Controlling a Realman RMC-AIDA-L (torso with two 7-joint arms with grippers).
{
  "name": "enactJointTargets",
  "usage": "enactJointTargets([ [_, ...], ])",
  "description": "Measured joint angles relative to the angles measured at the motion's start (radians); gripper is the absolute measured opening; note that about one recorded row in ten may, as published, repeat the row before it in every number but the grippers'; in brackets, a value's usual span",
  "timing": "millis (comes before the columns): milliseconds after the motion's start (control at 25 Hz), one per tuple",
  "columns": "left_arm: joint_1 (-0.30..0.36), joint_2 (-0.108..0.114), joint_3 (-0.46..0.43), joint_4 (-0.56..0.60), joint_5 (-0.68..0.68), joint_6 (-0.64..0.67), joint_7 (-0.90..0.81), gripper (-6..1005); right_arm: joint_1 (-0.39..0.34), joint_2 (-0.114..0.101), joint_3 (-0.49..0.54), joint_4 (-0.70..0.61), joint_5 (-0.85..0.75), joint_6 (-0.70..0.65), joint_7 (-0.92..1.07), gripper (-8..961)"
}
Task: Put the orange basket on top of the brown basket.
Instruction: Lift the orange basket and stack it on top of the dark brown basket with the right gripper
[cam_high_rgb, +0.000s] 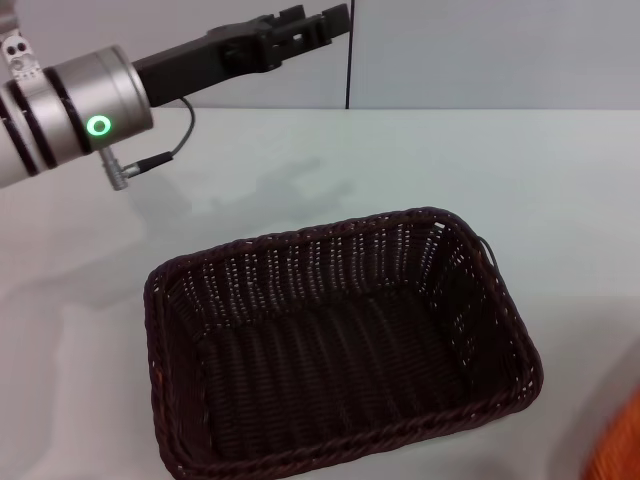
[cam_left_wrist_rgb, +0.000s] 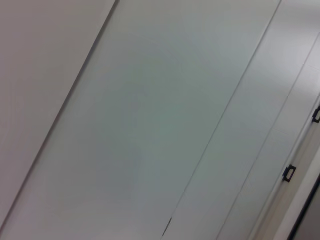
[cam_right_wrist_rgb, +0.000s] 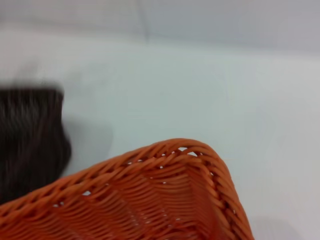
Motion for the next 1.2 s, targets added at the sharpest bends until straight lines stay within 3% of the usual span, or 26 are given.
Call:
enactJointTargets([
  [160,0.022,-0.001,-0.046,-0.003,0.000,-0.050,0.032,827,-0.109,0.011,0.057,0.043,0.282,-0.008,0.008,149],
  [400,0.031,0.000,-0.052,-0.007,-0.001,-0.064,0.035,827,-0.172,0.026,0.119,0.162,0.474,0.010,0.006,150],
  [440,0.032,0.001,-0.053,-0.008,-0.001,-0.065,0.036,827,-0.184,0.041,0.131,0.206,0.554,0.011,0.006,150],
  [480,0.032,0.001,-0.053,-0.008,-0.001,-0.065,0.036,827,-0.184,0.041,0.131,0.206,0.554,0.011,0.006,150],
  [520,0.032,0.000,-0.053,-0.008,-0.001,-0.065,0.036,827,-0.189,0.056,0.134,0.221,0.607,0.006,0.008,150],
  [560,0.031,0.000,-0.052,-0.008,-0.001,-0.065,0.037,827,-0.192,0.089,0.135,0.242,0.697,-0.006,0.016,150],
  [600,0.031,0.000,-0.052,-0.008,-0.001,-0.065,0.037,827,-0.192,0.089,0.135,0.242,0.697,-0.006,0.016,150],
  [680,0.029,-0.001,-0.050,-0.007,-0.001,-0.065,0.037,827,-0.185,0.130,0.131,0.250,0.773,-0.013,0.028,150],
  [720,0.027,-0.002,-0.049,-0.006,-0.001,-0.065,0.037,827,-0.176,0.152,0.128,0.252,0.795,-0.012,0.031,150],
  [760,0.023,-0.002,-0.047,-0.003,-0.001,-0.065,0.037,827,-0.156,0.190,0.126,0.258,0.816,-0.014,0.033,150],
  [800,0.023,-0.002,-0.047,-0.003,-0.001,-0.065,0.037,827,-0.156,0.190,0.126,0.258,0.816,-0.014,0.033,150],
  [920,0.019,-0.004,-0.045,0.000,-0.001,-0.064,0.037,827,-0.119,0.244,0.126,0.296,0.832,-0.012,0.031,149],
  [960,0.016,-0.006,-0.045,0.001,-0.001,-0.062,0.037,827,-0.098,0.275,0.125,0.331,0.836,-0.004,0.016,149],
  [1000,0.016,-0.006,-0.045,0.001,-0.001,-0.061,0.037,827,-0.098,0.275,0.125,0.331,0.836,-0.004,0.016,152],
  [1040,0.015,-0.006,-0.045,0.001,-0.001,-0.059,0.037,827,-0.083,0.304,0.128,0.358,0.839,0.002,-0.016,156],
  [1200,0.014,-0.007,-0.045,0.002,-0.001,-0.054,0.041,827,-0.073,0.329,0.131,0.389,0.848,0.004,-0.061,169],
])
